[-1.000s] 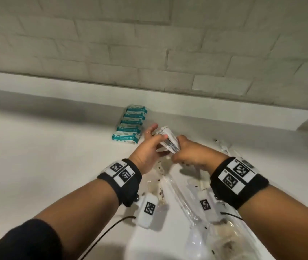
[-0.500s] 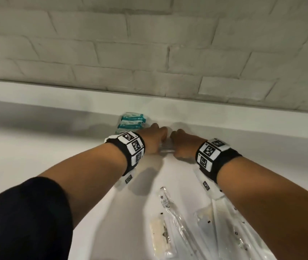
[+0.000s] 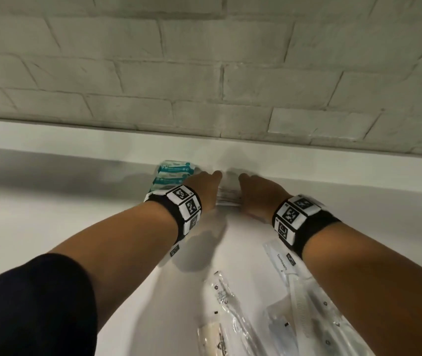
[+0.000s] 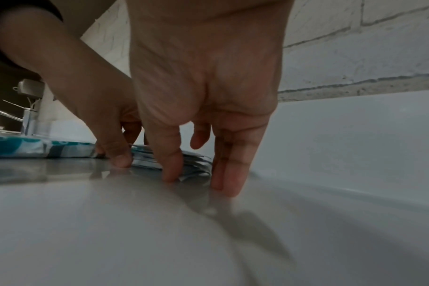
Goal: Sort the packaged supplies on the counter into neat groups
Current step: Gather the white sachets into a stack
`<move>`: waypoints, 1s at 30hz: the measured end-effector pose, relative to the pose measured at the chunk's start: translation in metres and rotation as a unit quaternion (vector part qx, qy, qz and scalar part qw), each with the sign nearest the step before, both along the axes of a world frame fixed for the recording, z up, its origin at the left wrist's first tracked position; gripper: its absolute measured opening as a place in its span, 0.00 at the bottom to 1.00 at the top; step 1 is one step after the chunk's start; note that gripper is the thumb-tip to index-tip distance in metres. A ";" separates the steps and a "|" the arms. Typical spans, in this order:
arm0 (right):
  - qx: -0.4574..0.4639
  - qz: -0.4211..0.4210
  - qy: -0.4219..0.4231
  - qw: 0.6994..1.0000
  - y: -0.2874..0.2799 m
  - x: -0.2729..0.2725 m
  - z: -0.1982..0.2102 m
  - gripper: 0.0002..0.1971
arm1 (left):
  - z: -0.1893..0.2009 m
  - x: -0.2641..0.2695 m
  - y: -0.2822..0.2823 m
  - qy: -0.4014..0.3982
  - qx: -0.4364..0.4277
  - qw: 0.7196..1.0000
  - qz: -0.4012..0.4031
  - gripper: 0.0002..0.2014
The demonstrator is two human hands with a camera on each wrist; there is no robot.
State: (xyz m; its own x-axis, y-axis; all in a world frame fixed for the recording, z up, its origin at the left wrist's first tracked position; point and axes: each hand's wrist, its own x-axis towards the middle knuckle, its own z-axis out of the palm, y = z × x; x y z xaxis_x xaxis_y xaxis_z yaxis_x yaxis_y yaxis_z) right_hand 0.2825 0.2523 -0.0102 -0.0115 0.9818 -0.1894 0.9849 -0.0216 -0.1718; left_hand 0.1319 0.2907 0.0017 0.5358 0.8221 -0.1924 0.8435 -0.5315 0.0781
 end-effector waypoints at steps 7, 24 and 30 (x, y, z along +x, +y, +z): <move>0.042 0.013 0.038 0.998 0.026 0.008 0.001 0.21 | -0.003 0.014 0.033 -0.027 0.025 0.999 0.014 0.16; 0.053 -0.039 0.125 0.990 0.043 0.013 -0.001 0.25 | -0.008 0.018 0.058 -0.094 0.006 0.994 0.046 0.19; 0.016 -0.079 0.129 0.988 0.039 0.025 0.005 0.23 | -0.003 0.007 0.056 -0.183 -0.090 0.965 0.167 0.28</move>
State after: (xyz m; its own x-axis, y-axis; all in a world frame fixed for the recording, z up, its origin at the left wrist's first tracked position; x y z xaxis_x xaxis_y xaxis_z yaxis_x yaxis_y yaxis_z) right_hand 0.3072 0.2917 -0.0052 0.0992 0.9806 -0.1691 0.8925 -0.1629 -0.4205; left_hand 0.1387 0.3471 -0.0014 0.3051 0.9320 -0.1958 0.8639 -0.1842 0.4688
